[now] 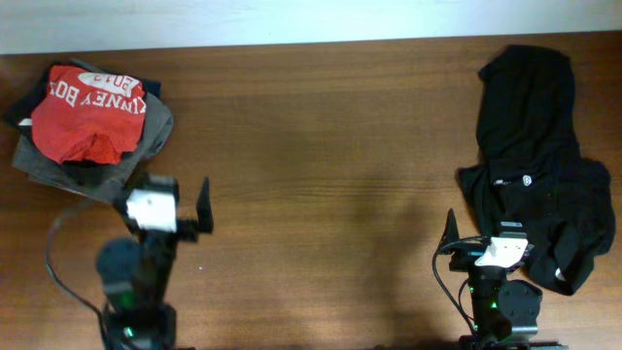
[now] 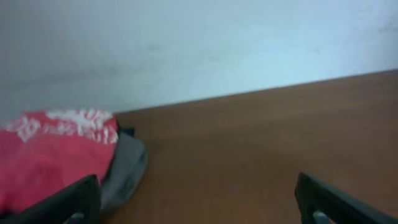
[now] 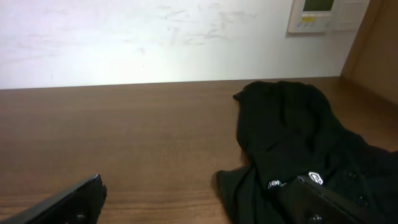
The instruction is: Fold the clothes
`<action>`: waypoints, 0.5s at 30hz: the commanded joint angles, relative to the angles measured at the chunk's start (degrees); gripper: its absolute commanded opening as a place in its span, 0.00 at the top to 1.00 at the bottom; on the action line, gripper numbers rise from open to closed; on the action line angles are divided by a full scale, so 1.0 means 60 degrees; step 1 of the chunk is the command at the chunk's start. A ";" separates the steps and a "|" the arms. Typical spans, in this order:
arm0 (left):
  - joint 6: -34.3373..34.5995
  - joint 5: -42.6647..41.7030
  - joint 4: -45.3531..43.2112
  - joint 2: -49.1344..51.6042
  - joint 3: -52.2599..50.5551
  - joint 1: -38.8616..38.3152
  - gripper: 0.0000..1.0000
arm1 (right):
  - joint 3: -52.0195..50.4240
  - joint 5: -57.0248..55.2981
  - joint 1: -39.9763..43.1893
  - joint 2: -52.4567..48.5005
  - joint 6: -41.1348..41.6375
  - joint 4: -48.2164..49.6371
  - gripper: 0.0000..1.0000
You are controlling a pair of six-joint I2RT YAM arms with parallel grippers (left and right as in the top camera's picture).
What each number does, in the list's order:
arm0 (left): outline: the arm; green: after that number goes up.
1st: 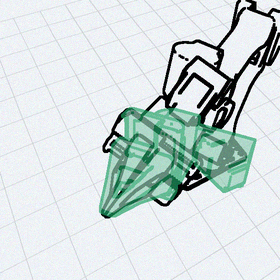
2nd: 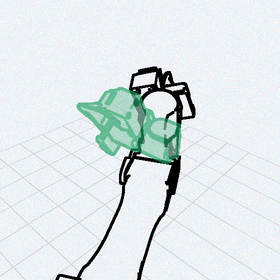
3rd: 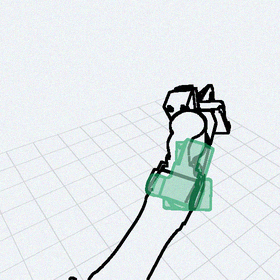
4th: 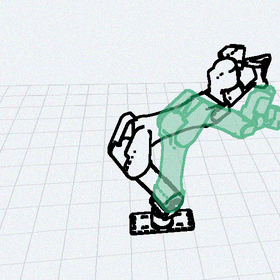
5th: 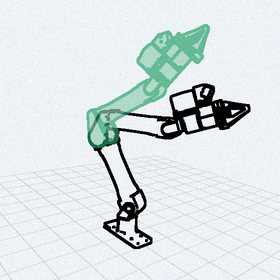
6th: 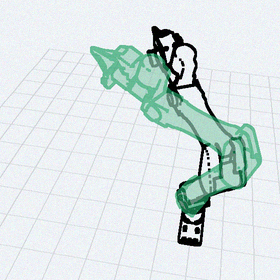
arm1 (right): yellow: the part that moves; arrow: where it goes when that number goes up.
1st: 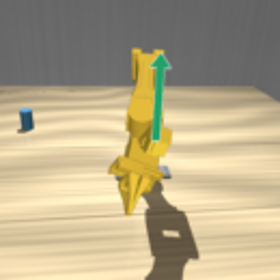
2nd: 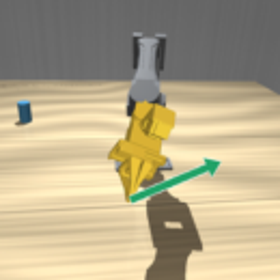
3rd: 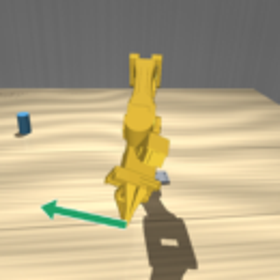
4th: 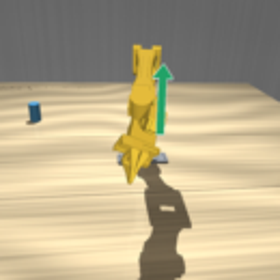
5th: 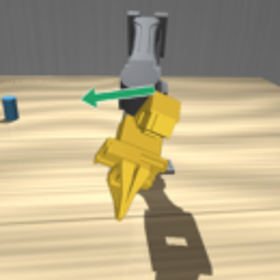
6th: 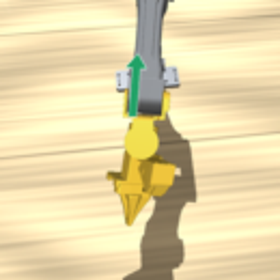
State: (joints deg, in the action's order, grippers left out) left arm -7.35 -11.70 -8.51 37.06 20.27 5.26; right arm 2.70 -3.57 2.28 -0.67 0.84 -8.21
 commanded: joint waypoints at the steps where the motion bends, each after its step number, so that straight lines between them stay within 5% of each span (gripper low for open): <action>1: 0.0291 -0.0091 -0.0277 -0.1778 -0.1512 -0.0029 0.01 | -0.0109 0.0022 0.0062 0.0076 0.0004 0.0018 0.01; 9: 0.0291 0.0131 -0.0270 -0.4320 -0.2969 -0.0029 0.01 | -0.0109 0.0022 0.0062 0.0076 0.0004 0.0018 0.02; 15: 0.0368 0.0127 0.1180 -0.5621 -0.3282 -0.0040 0.01 | -0.0109 0.0022 0.0062 0.0076 0.0004 0.0018 0.01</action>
State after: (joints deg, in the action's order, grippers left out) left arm -6.11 -11.33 -4.84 6.66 1.50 5.26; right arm 2.68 -3.57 2.28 -0.67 0.84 -8.27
